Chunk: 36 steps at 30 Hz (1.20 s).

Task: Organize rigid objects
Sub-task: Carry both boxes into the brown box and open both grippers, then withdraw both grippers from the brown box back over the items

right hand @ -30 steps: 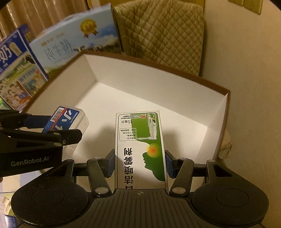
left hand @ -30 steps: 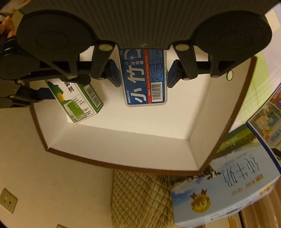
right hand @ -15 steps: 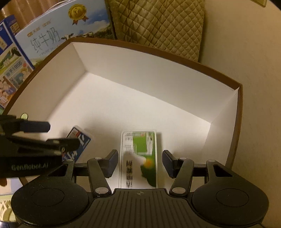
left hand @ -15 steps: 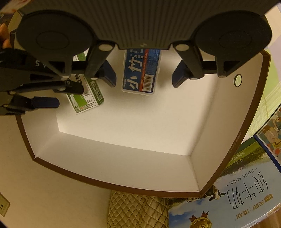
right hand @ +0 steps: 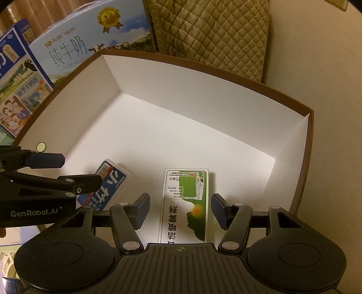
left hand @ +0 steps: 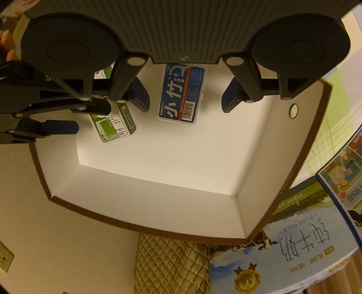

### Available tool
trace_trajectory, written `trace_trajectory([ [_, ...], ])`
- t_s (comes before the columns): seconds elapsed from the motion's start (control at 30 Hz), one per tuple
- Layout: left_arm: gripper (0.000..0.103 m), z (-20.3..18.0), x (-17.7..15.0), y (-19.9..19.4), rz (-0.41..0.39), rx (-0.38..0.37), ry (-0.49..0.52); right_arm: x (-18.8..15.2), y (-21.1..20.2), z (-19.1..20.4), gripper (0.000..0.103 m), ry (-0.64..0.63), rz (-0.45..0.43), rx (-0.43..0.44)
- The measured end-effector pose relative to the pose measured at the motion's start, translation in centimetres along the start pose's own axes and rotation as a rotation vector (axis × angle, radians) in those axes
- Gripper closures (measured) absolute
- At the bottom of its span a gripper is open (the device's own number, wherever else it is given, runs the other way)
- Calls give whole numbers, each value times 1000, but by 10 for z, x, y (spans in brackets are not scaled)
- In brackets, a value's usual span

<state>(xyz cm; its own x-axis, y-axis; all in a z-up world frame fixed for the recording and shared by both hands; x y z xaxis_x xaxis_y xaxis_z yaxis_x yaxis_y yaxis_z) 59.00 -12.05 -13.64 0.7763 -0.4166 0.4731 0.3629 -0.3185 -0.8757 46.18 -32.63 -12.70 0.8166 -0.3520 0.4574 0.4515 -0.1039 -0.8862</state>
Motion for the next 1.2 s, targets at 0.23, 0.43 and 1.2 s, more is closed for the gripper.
trace_trajectory([
  [0.23,37,-6,-13,-43,-68,11,-46,-6,-26,5,45,-13,-49,48],
  [0.43,37,-10,-34,-86,-120,23,-66,-15,-54,12,44,-20,-85,70],
  [1.2,37,22,-184,-232,-225,105,-157,-121,-169,51,43,39,-162,196],
])
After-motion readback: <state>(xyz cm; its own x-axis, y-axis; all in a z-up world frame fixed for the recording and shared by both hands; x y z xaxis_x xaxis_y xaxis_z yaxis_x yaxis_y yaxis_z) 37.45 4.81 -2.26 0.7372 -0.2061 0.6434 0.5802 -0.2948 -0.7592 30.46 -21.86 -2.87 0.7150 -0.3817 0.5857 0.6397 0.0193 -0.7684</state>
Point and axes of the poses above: each gripper's, at about its wrist camera, not at the fingertips, and y roughly the way its jaws point, z to its left, x to its top, the point moved 3 cm from there along y, roughly the way its jaws point, and after that the axes turned 3 degrees about -x, right-handed, at the moved point
